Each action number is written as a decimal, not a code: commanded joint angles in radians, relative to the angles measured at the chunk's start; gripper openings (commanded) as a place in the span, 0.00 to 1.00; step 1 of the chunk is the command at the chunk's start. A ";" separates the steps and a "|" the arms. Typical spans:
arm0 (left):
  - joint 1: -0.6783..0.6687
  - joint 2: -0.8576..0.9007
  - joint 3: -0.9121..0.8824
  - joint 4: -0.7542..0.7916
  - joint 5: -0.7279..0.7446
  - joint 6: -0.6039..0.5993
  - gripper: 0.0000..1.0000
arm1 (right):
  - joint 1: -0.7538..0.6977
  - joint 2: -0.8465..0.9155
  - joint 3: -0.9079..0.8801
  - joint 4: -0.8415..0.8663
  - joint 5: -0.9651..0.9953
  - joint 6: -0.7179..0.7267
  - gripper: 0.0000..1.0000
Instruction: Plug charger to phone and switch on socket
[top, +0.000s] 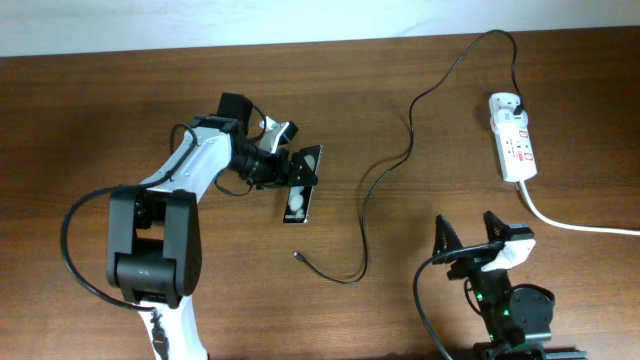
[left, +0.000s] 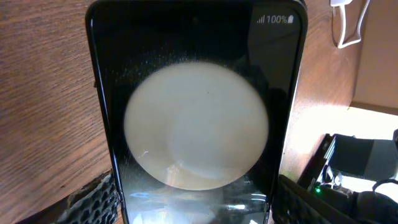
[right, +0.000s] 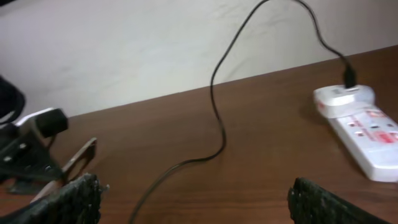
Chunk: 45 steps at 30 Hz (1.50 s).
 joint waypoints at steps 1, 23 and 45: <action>0.004 -0.042 -0.005 0.000 0.044 0.020 0.76 | 0.003 0.010 0.117 -0.106 -0.072 0.008 0.99; 0.004 -0.042 -0.005 0.000 0.045 0.020 0.78 | 0.261 1.521 0.907 -0.403 -0.526 0.158 0.81; 0.003 -0.042 -0.005 -0.001 0.044 0.020 0.78 | 0.578 1.818 0.907 0.263 -0.204 0.408 0.28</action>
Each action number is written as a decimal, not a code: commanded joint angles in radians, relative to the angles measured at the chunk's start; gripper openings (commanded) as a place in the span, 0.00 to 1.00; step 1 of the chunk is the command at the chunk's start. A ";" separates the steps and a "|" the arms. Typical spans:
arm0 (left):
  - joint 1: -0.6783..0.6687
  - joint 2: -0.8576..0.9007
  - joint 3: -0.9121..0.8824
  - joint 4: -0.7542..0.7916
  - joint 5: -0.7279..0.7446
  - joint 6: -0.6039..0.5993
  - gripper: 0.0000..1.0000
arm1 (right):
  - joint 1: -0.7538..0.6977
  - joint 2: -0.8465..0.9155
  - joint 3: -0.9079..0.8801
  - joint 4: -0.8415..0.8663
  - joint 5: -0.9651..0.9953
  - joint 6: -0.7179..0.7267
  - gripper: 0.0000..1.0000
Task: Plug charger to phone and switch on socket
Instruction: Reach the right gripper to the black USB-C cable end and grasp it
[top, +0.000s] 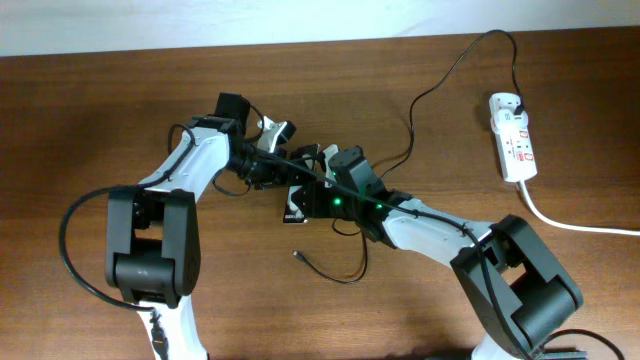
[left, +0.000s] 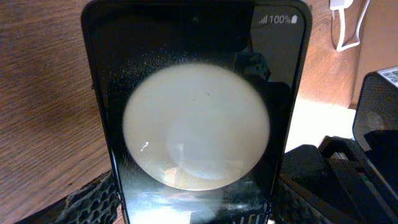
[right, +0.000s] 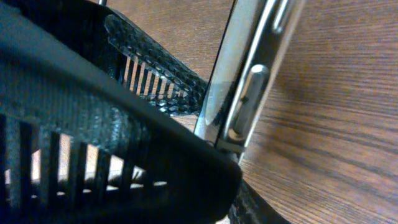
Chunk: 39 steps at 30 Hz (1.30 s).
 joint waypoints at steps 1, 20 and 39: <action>-0.003 -0.040 0.001 -0.006 0.040 0.021 0.78 | -0.002 0.005 0.010 0.026 0.005 0.010 0.27; 0.092 -0.200 0.005 0.014 0.784 0.375 0.58 | -0.196 -0.027 0.010 0.388 -0.607 0.076 0.04; 0.034 -0.380 0.029 0.217 0.763 0.006 0.00 | -0.198 -0.027 0.010 0.406 -0.614 -0.084 0.64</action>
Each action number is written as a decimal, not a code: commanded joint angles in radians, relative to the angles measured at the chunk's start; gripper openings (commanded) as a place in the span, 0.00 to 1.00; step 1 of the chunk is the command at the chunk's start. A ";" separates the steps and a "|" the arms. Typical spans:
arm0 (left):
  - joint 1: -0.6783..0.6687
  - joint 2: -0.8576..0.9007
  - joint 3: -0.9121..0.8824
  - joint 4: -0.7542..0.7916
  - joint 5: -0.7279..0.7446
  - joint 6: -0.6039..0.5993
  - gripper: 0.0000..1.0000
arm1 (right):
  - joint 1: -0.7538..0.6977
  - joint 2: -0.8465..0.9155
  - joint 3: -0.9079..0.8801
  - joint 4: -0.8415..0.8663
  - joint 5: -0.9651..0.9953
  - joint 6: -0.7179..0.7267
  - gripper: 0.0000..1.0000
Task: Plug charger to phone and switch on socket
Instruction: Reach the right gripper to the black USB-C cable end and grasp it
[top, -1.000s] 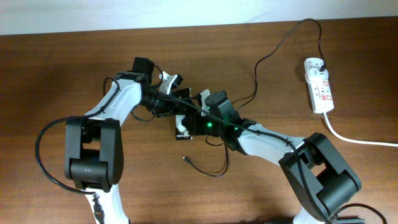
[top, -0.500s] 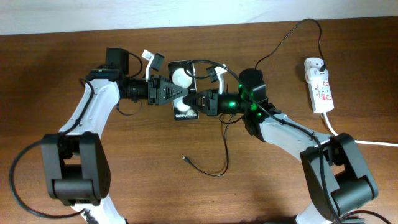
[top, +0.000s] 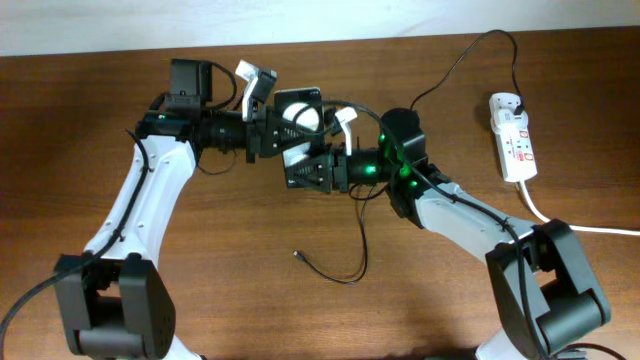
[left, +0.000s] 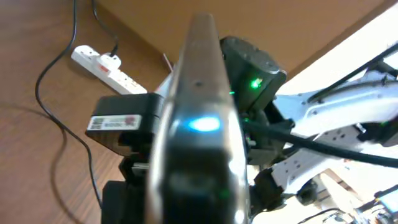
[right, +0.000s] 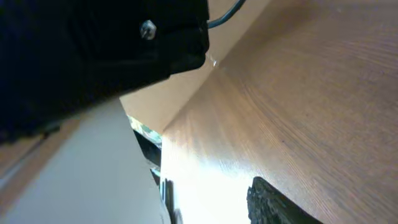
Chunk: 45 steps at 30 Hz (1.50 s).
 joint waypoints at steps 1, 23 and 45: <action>-0.021 -0.077 0.031 -0.010 0.036 -0.175 0.00 | -0.022 0.040 -0.018 0.023 0.069 -0.039 0.68; -0.324 0.212 -0.146 -0.128 -1.434 -0.369 0.06 | -0.236 0.041 -0.018 -0.863 0.548 -0.356 0.99; 0.122 0.132 -0.090 -0.082 -0.597 -0.408 0.00 | 0.280 -0.129 0.150 -1.379 0.791 -0.647 0.71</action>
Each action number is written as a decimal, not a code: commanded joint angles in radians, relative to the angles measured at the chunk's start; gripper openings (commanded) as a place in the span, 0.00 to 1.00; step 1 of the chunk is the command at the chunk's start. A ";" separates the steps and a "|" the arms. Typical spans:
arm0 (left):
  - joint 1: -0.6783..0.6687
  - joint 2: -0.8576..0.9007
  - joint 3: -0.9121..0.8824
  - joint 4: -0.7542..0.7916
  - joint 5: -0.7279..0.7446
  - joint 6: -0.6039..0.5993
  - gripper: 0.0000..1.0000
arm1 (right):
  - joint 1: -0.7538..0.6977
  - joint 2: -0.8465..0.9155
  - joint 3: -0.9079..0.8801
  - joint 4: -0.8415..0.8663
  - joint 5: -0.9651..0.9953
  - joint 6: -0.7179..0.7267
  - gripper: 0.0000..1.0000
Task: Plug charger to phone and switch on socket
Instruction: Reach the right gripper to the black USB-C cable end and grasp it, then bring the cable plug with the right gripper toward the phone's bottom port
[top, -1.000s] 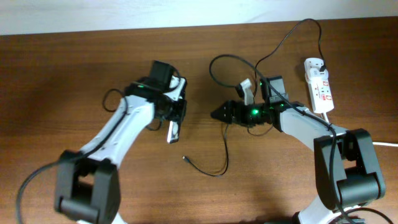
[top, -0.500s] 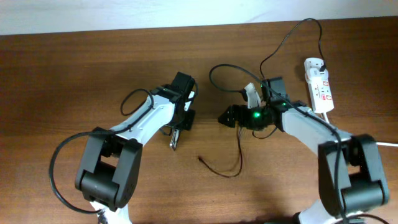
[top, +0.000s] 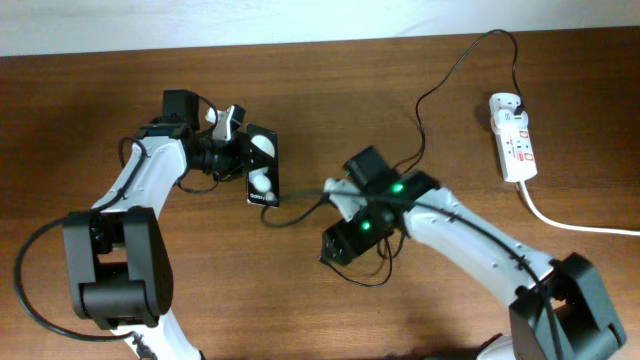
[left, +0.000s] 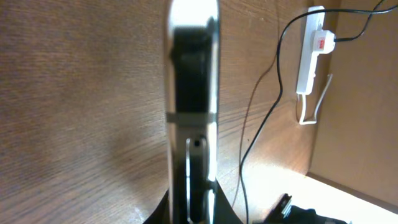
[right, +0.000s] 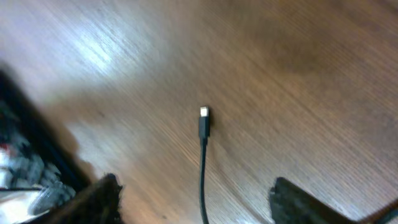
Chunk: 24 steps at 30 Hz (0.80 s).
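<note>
My left gripper (top: 243, 166) is shut on the dark phone (top: 263, 168), whose face shows a white disc in the overhead view. The left wrist view sees the phone (left: 193, 93) edge-on, clamped between the jaws at the bottom. At the middle of the table, my right gripper (top: 338, 243) hangs open. In the right wrist view its fingers (right: 298, 200) straddle the black charger cable, and the cable's plug tip (right: 203, 115) lies on the wood just ahead. The white socket strip (top: 513, 140) lies at the far right with the charger plugged into it.
The black charger cable (top: 420, 100) runs from the strip across the back of the table and under my right arm. A white mains cord (top: 575, 226) leaves the strip toward the right edge. The strip also shows in the left wrist view (left: 309, 50).
The left gripper has brought the phone from the back middle toward the left and lower. The right gripper has left the phone and now sits open over the cable's plug end at mid-table.
At first the left gripper held the phone on the table while the right arm was parked at the front right. Then the right gripper was at the phone. Both were then raised at the back middle. Now the right gripper is open above the cable end.
</note>
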 joint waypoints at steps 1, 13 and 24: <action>0.003 -0.040 0.003 0.002 -0.011 0.027 0.00 | 0.138 -0.007 0.016 -0.018 0.186 0.009 0.65; 0.003 -0.040 0.003 0.001 -0.037 0.027 0.00 | 0.351 0.156 0.016 0.059 0.562 0.024 0.29; 0.003 -0.040 0.003 0.002 -0.042 0.027 0.00 | 0.351 0.199 0.016 0.066 0.554 0.012 0.14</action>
